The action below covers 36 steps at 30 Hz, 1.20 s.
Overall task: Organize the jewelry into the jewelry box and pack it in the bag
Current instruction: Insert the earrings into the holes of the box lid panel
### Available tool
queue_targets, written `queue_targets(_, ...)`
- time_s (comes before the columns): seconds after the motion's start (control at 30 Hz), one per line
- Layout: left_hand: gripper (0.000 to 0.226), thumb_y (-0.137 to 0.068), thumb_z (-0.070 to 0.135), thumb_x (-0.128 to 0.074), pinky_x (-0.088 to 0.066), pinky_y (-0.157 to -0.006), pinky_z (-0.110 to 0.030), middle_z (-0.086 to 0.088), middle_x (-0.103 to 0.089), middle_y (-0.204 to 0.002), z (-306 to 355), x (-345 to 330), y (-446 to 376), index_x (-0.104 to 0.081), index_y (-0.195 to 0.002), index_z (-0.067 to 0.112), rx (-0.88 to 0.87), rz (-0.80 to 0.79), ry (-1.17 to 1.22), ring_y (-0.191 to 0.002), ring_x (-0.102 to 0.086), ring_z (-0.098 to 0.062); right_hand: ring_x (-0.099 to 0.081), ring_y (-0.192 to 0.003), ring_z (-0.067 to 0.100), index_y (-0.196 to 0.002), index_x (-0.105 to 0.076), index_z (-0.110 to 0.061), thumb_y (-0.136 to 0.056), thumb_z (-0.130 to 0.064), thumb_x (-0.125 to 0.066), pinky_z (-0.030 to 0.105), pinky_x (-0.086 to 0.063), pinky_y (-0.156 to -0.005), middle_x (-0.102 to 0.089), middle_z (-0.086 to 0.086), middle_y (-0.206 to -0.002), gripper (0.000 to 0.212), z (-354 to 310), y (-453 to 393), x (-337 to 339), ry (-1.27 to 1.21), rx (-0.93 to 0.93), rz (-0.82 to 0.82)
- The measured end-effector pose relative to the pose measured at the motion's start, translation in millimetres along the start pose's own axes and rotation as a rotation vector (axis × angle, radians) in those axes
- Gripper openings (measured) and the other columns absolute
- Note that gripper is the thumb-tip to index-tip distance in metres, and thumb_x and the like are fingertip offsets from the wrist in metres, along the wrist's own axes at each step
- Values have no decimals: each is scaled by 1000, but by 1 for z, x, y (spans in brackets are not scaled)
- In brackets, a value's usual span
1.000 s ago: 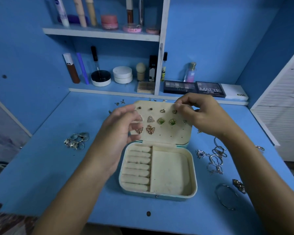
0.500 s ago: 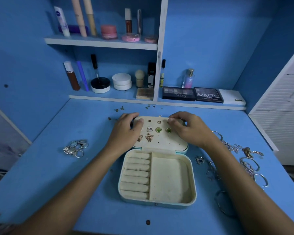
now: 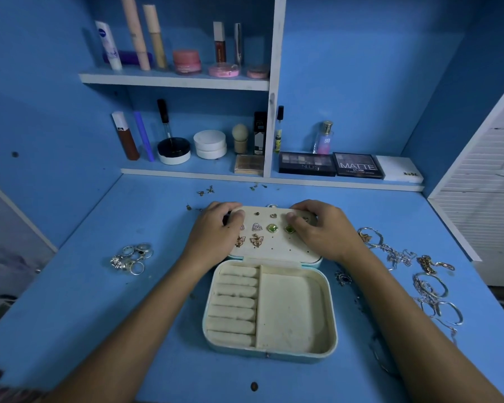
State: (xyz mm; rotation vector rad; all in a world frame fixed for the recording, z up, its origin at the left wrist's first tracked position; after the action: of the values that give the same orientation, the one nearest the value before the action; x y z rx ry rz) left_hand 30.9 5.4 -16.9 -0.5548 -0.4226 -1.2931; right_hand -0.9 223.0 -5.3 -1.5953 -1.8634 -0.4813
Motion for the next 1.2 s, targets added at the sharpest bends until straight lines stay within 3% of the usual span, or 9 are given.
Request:
queue_targets(0.13, 21, -99, 26, -55, -39, -82, -12, 9, -62, -107, 1, 6, -6, -72, -109, 19, -29, 75, -15, -95, -56, -4, -59, -91, 9, -106, -70, -22, -96, -38, -61, 9, -40, -68, -67, -11, -95, 21, -1, 0, 0, 9, 7, -1)
queue_targets(0.27, 14, -93, 19, -60, -41, -79, -22, 6, -66, -95, -1, 22, -26, -74, -95, 17, -117, 191, -146, -82, -57, -12, -60, -94, 13, -108, -70, -20, -96, -39, -61, 23, -43, -74, -69, -7, -98, 24, -1, 0, 0, 5, 1, 0)
queue_targets(0.5, 13, -89, 18, -62, -47, -84, -38, -6, -66, -101, -18, 36, -71, -73, -96, 16, -104, 216, -435, -105, -52, -33, -61, -95, 13, -109, -70, -20, -96, -40, -60, 22, -43, -74, -69, -6, -99, 26, 1, 0, 0, 6, -2, -13)
queue_targets(0.7, 17, -92, 26, -59, -45, -91, -40, -5, -64, -116, -24, 33, -86, -71, -102, 20, 63, 152, -572, -118, -48, -31, -60, -96, 13, -110, -69, -21, -96, -42, -59, 25, -44, -78, -69, -7, -100, 27, 1, 0, 0, 6, -7, -25)
queue_targets(1.2, 13, -90, 25, -57, -44, -90, -42, 6, -67, -99, -21, 35, -88, -69, -85, 31, 86, 168, -543, -110, -54, -29, -60, -97, 12, -109, -69, -23, -96, -43, -59, 25, -46, -79, -69, -7, -100, 26, 2, -1, 0, 5, -9, -36)
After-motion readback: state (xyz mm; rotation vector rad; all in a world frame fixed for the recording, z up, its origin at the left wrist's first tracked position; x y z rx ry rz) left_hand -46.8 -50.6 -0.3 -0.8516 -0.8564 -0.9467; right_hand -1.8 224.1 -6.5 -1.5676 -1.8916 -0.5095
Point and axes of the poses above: each hand's wrist, its own y-axis away from the middle knuckle, its own x-axis out of the back of the hand, z = x × y, the point moved 2 cm from there along -y, towards the middle knuckle
